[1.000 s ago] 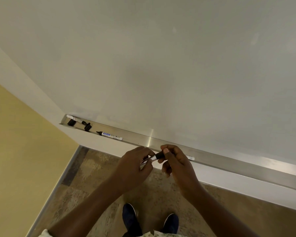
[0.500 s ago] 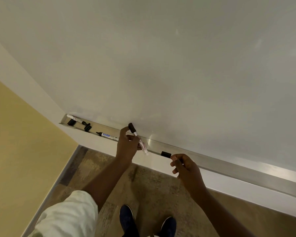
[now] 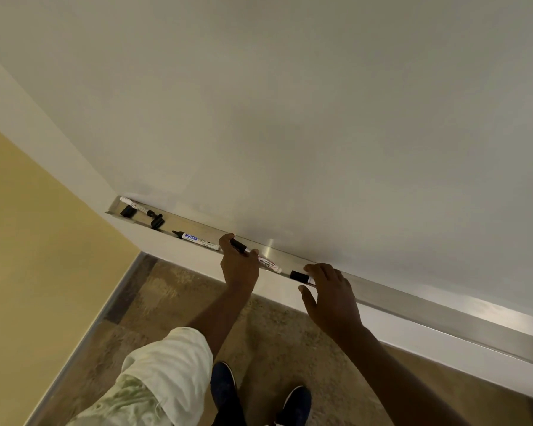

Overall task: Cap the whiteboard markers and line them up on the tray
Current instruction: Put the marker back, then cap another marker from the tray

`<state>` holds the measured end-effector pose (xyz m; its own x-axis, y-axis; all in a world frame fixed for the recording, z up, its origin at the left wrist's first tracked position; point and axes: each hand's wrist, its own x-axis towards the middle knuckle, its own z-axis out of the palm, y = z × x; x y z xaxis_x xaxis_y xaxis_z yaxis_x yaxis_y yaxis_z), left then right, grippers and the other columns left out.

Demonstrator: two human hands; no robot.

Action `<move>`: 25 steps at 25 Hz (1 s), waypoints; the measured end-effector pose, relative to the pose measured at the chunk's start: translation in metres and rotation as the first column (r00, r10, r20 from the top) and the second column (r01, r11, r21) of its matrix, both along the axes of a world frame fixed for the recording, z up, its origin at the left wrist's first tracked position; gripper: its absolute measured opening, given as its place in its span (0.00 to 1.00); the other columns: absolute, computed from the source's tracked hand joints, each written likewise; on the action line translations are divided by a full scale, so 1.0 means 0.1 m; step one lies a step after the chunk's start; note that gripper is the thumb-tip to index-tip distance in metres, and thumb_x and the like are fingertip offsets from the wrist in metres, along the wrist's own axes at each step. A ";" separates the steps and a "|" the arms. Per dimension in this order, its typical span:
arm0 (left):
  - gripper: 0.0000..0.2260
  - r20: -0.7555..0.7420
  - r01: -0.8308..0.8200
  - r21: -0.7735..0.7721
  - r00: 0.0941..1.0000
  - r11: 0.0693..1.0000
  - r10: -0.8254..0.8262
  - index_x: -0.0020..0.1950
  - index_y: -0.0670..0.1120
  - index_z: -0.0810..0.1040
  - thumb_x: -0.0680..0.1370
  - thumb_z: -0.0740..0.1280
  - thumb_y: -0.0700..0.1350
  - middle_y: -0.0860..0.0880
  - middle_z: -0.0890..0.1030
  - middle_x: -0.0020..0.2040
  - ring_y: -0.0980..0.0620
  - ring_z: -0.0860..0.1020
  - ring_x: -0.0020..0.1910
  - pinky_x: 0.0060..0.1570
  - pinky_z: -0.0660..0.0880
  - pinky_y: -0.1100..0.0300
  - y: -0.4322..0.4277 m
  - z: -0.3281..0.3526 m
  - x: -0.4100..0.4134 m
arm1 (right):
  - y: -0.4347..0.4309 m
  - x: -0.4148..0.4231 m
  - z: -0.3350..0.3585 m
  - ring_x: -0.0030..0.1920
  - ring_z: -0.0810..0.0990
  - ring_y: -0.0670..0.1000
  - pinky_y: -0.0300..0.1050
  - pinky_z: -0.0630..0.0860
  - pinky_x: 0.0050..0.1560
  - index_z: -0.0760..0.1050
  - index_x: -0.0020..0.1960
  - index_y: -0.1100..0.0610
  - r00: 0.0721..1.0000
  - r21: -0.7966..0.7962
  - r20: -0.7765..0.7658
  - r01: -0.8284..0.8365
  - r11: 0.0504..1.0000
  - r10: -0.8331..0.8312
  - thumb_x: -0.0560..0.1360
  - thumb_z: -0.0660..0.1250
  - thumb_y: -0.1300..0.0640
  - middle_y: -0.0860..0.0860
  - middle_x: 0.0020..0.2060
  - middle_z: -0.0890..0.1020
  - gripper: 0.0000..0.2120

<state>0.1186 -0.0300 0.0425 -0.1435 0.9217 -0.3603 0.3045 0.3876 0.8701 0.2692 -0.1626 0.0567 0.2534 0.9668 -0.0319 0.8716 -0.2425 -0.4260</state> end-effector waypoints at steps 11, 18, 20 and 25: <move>0.28 -0.242 0.090 0.039 0.967 0.995 -0.078 0.65 0.37 0.66 0.71 0.76 0.40 0.35 0.66 0.66 0.38 0.76 0.53 0.50 0.75 0.54 -0.03 -0.08 0.09 | -0.19 0.15 -0.26 0.74 0.67 0.58 0.57 0.68 0.71 0.66 0.75 0.54 0.990 -0.182 0.134 -0.026 0.983 0.051 0.76 0.69 0.49 0.56 0.75 0.67 0.30; 0.25 -0.350 0.218 0.093 0.920 0.971 -0.174 0.57 0.36 0.71 0.69 0.79 0.45 0.37 0.66 0.63 0.36 0.78 0.49 0.54 0.79 0.46 -0.11 -0.17 0.04 | -0.22 0.15 -0.30 0.78 0.59 0.58 0.56 0.62 0.75 0.59 0.78 0.54 0.984 -0.223 0.160 -0.043 0.974 0.080 0.78 0.65 0.47 0.56 0.79 0.60 0.32; 0.25 -0.353 0.231 0.107 0.918 0.967 -0.180 0.57 0.37 0.70 0.69 0.79 0.47 0.38 0.67 0.62 0.37 0.79 0.48 0.53 0.79 0.46 -0.10 -0.18 0.02 | -0.22 0.14 -0.30 0.78 0.60 0.58 0.57 0.62 0.75 0.59 0.78 0.54 0.984 -0.223 0.161 -0.044 0.974 0.082 0.78 0.65 0.47 0.57 0.78 0.61 0.33; 0.24 -0.381 0.306 0.254 0.904 0.918 -0.196 0.61 0.41 0.70 0.72 0.76 0.50 0.41 0.69 0.60 0.50 0.74 0.47 0.46 0.78 0.55 -0.06 -0.15 -0.21 | -0.16 0.09 -0.26 0.75 0.66 0.60 0.59 0.67 0.71 0.63 0.77 0.56 0.983 -0.166 0.160 -0.058 0.984 0.085 0.75 0.70 0.48 0.59 0.75 0.67 0.34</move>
<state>0.0972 -0.0365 0.0273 0.0444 0.9985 -0.0316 0.6545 -0.0052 0.7560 0.2784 -0.1782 0.0306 0.1985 0.9683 -0.1514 0.9444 -0.2303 -0.2348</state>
